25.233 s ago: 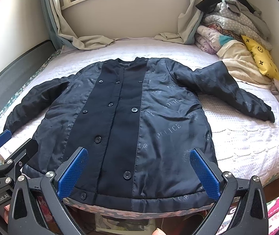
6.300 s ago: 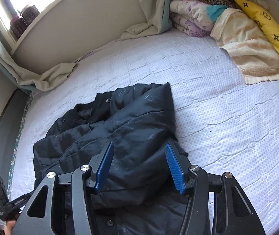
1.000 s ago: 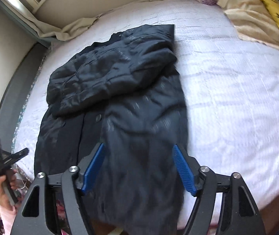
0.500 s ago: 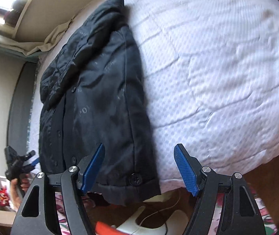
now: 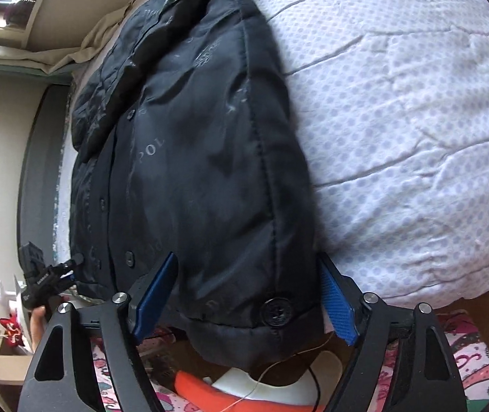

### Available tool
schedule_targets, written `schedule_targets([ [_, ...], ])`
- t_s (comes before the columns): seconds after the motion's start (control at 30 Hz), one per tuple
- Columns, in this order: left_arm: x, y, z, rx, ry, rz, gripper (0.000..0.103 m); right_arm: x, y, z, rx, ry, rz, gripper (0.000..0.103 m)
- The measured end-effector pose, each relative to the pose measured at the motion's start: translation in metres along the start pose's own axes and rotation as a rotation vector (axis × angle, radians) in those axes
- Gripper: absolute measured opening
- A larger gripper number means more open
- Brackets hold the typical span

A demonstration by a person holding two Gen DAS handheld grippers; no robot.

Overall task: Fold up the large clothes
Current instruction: 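Move both tools to the jacket hem and grasp it, then lift the hem with both tools and fold it toward the collar, release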

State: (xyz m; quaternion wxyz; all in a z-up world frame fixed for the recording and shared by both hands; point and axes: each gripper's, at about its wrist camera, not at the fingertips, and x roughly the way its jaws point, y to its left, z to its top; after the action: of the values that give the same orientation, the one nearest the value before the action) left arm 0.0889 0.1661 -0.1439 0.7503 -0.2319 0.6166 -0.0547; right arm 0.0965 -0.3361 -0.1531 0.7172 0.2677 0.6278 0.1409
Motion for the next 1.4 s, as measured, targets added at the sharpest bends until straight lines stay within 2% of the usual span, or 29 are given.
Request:
schedule_targets([
  [0.13,0.001,-0.003,-0.007,0.018,0.004,-0.019,0.08,0.003,0.005,0.0,-0.032,0.006,-0.003,0.08],
  [0.2,0.0,-0.004,-0.009,0.028,-0.001,-0.011,0.07,0.005,0.007,0.0,-0.039,0.009,0.0,0.077],
  [0.23,0.0,-0.004,-0.011,0.026,-0.001,-0.019,0.067,0.006,0.008,0.0,-0.041,0.017,0.009,0.072],
  [0.27,0.001,-0.004,-0.011,0.019,0.004,-0.038,0.057,0.007,0.009,-0.001,-0.039,0.024,0.02,0.069],
  [0.3,0.004,-0.003,-0.012,0.002,0.023,-0.083,0.044,0.01,0.011,0.0,-0.035,0.029,0.03,0.062],
  [0.33,0.005,-0.001,-0.013,-0.01,0.037,-0.11,0.04,0.013,0.01,0.0,-0.026,0.042,0.053,0.052],
  [0.37,0.007,0.0,-0.014,-0.018,0.048,-0.131,0.033,0.014,0.009,0.001,-0.015,0.051,0.075,0.047],
  [0.43,0.005,-0.004,-0.014,-0.001,0.041,-0.133,0.029,0.018,0.007,0.002,0.013,0.069,0.124,0.026],
  [0.53,0.001,-0.005,-0.015,0.003,0.027,-0.154,0.022,0.017,0.014,0.003,-0.014,0.068,0.132,0.016],
  [0.73,-0.007,-0.009,-0.018,0.004,-0.003,-0.188,0.018,0.005,0.028,0.003,-0.068,0.03,0.165,0.012],
  [0.97,-0.025,-0.014,-0.04,0.011,-0.031,-0.239,0.017,-0.019,0.033,-0.002,-0.103,-0.016,0.201,0.011],
  [1.4,-0.067,-0.02,-0.075,0.029,-0.049,-0.276,0.017,-0.053,0.027,-0.04,-0.068,-0.017,0.265,0.01],
])
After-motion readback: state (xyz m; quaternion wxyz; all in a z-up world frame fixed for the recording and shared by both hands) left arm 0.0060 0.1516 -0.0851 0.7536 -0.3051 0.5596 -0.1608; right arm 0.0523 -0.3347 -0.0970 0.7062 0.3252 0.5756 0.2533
